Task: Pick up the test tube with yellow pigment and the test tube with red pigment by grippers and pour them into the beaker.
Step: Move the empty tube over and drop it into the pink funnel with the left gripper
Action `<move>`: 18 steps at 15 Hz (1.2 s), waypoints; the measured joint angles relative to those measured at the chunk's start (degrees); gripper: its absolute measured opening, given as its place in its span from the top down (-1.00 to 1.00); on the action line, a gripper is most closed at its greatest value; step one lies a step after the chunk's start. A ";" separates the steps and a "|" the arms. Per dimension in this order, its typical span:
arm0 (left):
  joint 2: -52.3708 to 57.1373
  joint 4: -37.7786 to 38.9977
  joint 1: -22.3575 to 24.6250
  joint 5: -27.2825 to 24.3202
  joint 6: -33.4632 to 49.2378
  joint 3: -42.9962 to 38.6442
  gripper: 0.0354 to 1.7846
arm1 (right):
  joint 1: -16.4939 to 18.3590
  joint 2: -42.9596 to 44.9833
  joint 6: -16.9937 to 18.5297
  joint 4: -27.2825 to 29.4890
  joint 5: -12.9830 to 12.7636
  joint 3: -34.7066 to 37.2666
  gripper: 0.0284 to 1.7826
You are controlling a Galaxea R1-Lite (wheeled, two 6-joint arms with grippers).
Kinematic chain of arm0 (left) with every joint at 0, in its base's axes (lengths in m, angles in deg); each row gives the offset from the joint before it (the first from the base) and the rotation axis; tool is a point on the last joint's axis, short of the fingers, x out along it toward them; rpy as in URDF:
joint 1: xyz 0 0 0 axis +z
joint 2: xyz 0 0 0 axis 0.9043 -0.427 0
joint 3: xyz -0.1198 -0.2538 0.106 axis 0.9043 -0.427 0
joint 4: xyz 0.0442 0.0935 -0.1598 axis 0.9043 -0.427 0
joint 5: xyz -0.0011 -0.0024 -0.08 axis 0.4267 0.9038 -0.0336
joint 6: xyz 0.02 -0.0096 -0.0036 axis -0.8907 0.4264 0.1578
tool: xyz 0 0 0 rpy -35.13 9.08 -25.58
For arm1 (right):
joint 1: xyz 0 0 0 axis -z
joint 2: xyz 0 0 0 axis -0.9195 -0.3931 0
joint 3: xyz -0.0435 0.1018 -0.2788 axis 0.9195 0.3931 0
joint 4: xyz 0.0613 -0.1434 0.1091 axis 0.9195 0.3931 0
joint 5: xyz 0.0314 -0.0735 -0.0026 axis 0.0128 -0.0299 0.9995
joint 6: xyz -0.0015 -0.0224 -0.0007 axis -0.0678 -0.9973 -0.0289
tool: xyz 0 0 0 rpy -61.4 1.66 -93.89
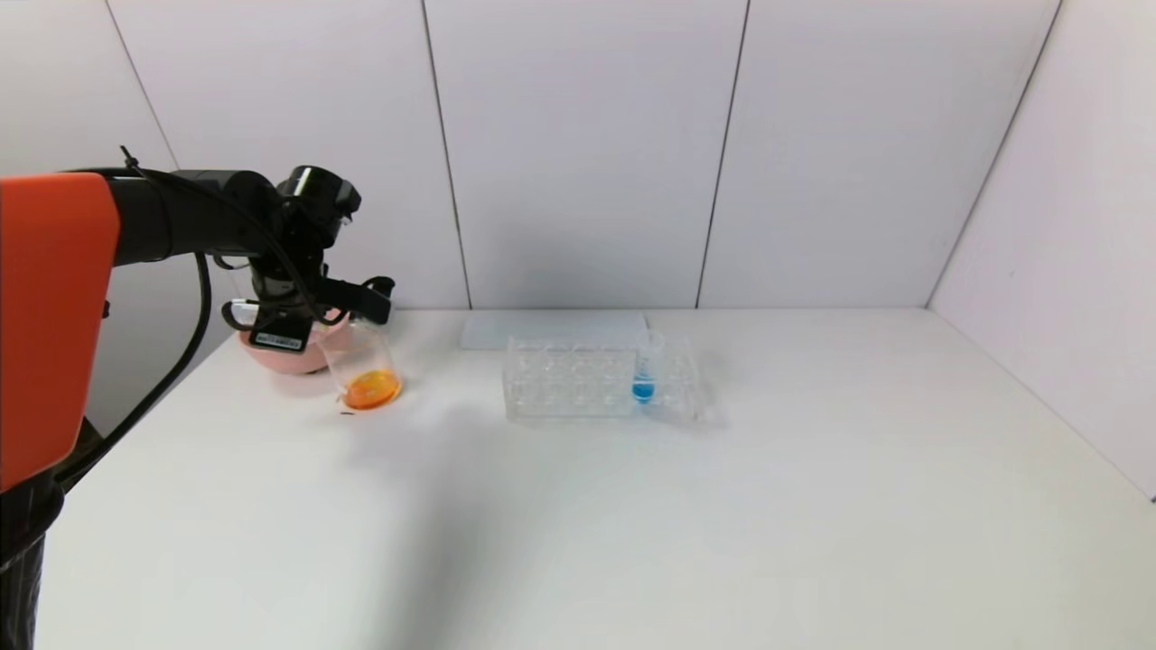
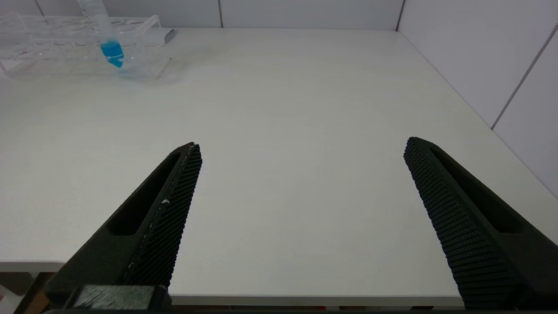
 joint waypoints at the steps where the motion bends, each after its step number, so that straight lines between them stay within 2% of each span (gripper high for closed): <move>1: 0.44 -0.20 0.02 -0.46 0.22 0.00 0.44 | 0.00 0.00 -0.02 0.00 0.01 0.00 -0.91; 5: 2.73 0.11 0.22 -5.62 6.47 -0.23 0.44 | 0.00 0.00 -0.02 0.00 0.00 0.00 -0.91; 11: 7.83 1.21 0.68 -14.86 25.14 -0.37 0.44 | 0.00 0.00 -0.02 0.00 -0.02 0.00 -0.91; 18: 11.86 8.85 0.71 -15.82 48.82 -0.83 0.44 | 0.00 0.00 -0.02 0.00 0.00 0.00 -0.91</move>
